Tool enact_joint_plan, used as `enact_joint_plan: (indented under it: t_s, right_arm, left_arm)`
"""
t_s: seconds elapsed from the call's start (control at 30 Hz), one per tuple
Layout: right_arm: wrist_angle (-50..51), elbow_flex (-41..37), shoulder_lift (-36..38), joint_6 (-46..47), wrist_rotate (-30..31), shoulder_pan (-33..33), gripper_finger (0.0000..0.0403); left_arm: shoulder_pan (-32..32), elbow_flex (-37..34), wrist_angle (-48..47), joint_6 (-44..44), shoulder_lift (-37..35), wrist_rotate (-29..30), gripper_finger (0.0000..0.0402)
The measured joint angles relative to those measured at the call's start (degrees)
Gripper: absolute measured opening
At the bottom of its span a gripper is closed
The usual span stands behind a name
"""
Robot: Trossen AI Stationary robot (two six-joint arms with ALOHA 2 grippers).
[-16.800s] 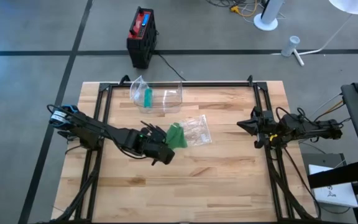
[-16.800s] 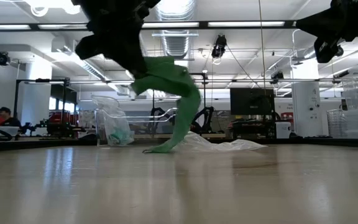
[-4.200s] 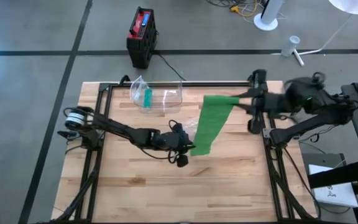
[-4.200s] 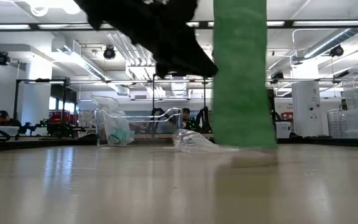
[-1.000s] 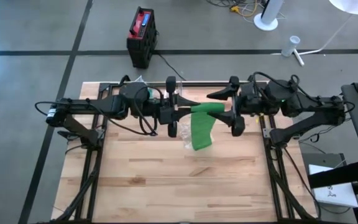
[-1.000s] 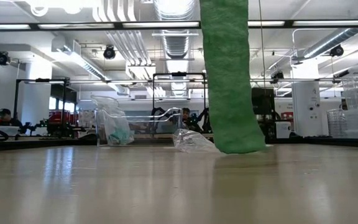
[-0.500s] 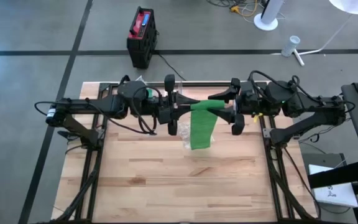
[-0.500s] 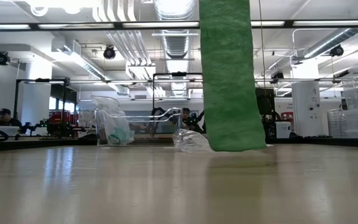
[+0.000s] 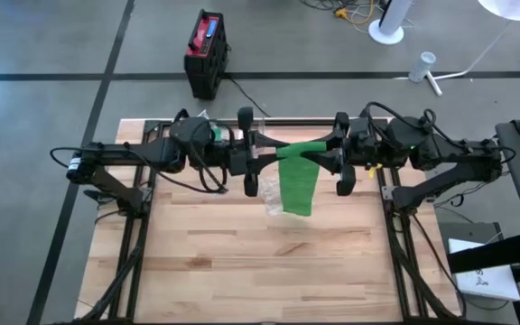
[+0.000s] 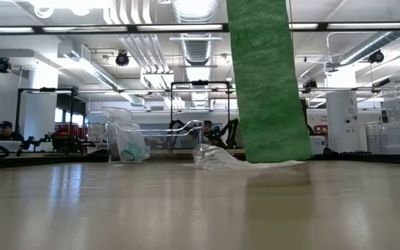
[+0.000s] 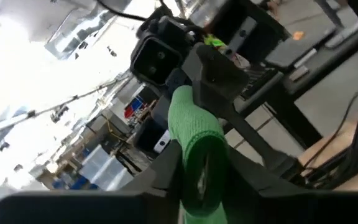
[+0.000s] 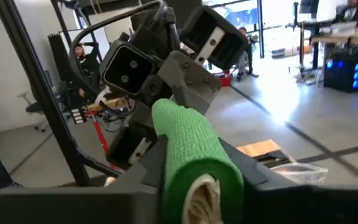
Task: Roll bandage
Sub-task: Roll the green bandage
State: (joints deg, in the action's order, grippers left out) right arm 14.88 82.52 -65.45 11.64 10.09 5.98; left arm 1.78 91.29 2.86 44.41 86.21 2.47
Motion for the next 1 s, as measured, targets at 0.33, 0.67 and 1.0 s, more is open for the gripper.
enact_joint_plan:
  t_s: [0.33, 0.67, 1.0]
  right_arm:
    - [-0.8, -1.0, 0.0, -11.9, 0.4, 0.0, 0.0040]
    - [-6.7, -3.9, 0.0, -20.9, -1.4, 1.1, 0.0040]
    - [-8.6, -4.6, -0.2, -25.0, -0.4, 2.6, 0.0040]
  left_arm:
    - [-0.2, 9.9, -13.5, -21.3, 1.1, -4.4, 0.0239]
    - [-1.1, 15.4, -20.0, -27.0, 4.4, -1.7, 0.0284]
    - [-3.0, 15.9, -21.7, -30.9, 4.4, -6.7, 0.0195]
